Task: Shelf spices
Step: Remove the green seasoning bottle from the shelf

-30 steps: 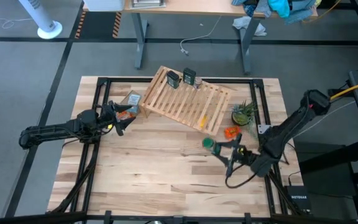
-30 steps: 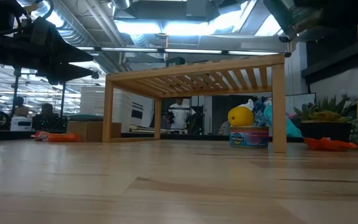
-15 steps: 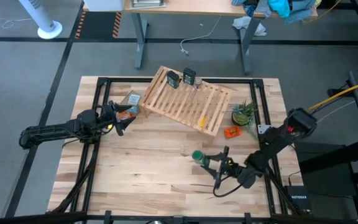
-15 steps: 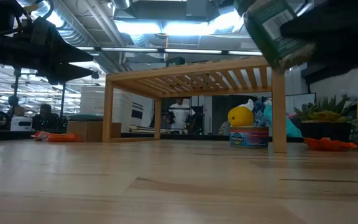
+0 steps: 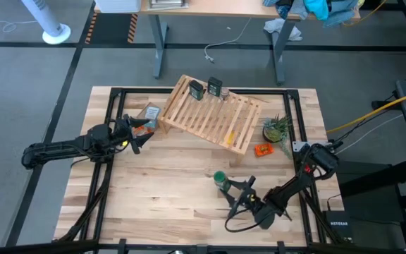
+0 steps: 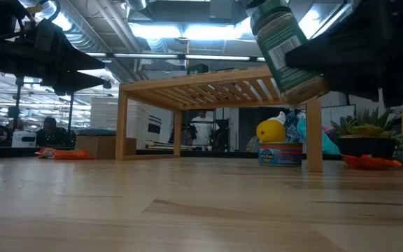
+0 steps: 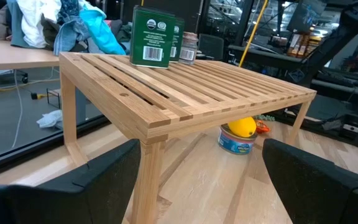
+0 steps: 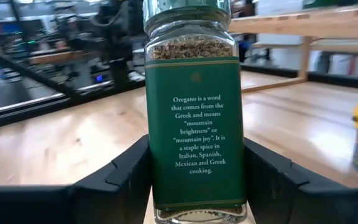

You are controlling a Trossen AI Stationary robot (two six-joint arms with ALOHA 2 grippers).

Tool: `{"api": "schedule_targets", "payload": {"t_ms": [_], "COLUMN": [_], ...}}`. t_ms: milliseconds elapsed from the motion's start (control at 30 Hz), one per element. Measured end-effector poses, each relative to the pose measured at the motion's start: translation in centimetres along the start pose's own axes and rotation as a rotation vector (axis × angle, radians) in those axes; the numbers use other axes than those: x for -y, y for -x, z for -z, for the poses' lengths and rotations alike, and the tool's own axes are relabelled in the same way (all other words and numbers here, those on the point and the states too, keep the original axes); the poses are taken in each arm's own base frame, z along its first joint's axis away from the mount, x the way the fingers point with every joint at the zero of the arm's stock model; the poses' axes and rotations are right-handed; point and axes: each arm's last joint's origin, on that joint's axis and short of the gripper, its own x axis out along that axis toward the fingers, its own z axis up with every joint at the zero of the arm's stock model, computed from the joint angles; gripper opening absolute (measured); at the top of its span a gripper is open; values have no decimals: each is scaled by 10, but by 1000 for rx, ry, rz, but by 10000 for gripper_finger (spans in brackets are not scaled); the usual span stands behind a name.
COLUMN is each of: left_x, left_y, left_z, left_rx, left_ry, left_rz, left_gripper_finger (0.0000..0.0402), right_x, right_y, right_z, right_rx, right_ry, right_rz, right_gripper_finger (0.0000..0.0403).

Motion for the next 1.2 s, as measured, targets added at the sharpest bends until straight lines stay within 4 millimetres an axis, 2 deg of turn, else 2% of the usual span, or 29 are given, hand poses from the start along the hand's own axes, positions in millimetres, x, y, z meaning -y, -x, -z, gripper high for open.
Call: {"api": "schedule_targets", "payload": {"t_ms": [333, 833, 1033, 1200], "left_x": [0, 0, 0, 0], "left_y": [0, 0, 0, 0], "left_z": [0, 0, 0, 0], "left_rx": [0, 0, 0, 0], "left_ry": [0, 0, 0, 0], "left_rz": [1, 0, 0, 0], "left_gripper_finger": [331, 331, 331, 331], "right_x": [-23, -12, -8, -8], "right_y": [-13, -15, -15, -15], "right_z": [30, 77, 82, 83], "right_rx": [36, -15, -36, -56], "right_ry": [102, 73, 26, 39], "right_rz": [119, 75, 57, 38], "right_gripper_finger": [213, 213, 222, 250]}}
